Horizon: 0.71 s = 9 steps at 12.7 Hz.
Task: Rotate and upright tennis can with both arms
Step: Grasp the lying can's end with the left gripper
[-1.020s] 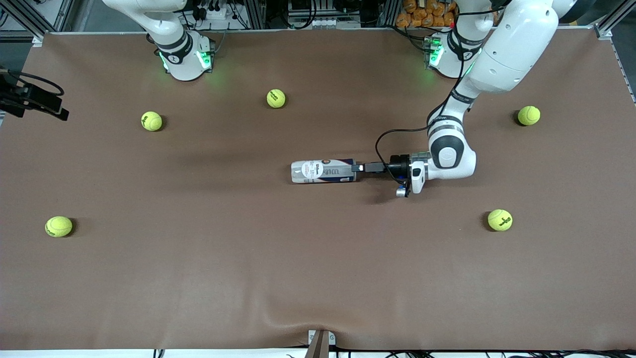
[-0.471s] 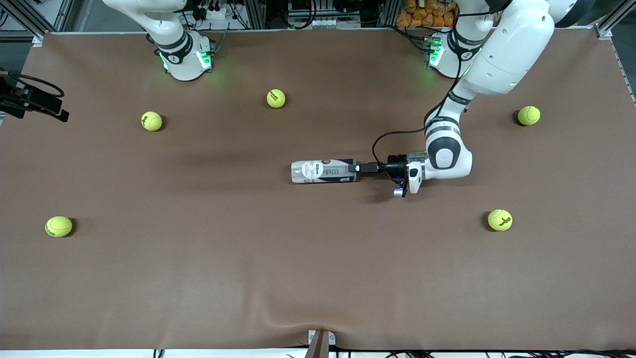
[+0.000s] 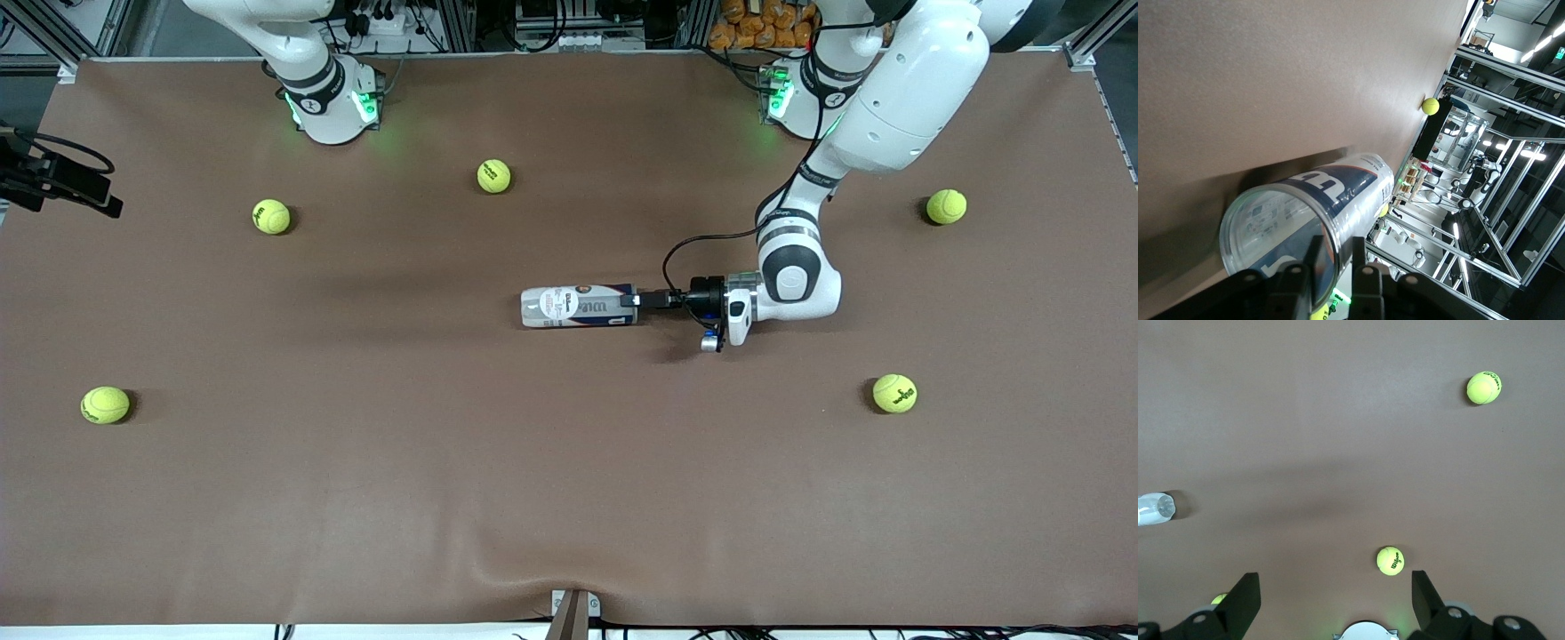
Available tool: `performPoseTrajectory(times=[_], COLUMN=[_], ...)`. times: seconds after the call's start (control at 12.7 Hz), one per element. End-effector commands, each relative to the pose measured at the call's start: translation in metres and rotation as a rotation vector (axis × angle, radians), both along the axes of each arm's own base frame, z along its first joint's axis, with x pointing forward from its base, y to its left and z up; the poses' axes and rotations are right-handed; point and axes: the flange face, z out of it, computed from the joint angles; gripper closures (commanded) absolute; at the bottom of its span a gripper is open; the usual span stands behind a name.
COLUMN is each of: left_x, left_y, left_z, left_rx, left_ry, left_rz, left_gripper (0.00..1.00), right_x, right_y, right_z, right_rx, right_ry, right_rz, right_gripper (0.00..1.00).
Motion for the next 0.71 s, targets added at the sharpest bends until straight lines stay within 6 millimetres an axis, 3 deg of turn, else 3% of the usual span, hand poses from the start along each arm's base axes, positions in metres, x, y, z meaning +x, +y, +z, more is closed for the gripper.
performPoseTrajectory(times=[0.0, 0.24, 0.55, 0.63], left_x=[0.003, 0.007, 0.018, 0.022], left_y=[-0.003, -0.003, -0.002, -0.003], left_z=[-0.001, 0.003, 0.015, 0.027], left_rx=[-0.043, -0.047, -0.06, -0.061], left_ry=[0.002, -0.009, -0.033, -0.046], left_rz=[0.015, 0.017, 0.024, 0.026], left_gripper=[0.91, 1.0, 1.0, 1.0], right_x=[-0.002, -0.002, -0.001, -0.001], right_y=[-0.004, -0.005, -0.005, -0.004], right_z=[0.009, 0.017, 0.016, 0.016], right_rx=[-0.01, -0.008, -0.01, -0.01], right_ry=[-0.008, -0.027, -0.025, -0.024], right_rz=[-0.031, -0.033, -0.017, -0.014], right_gripper=[0.0, 0.0, 0.0, 0.0])
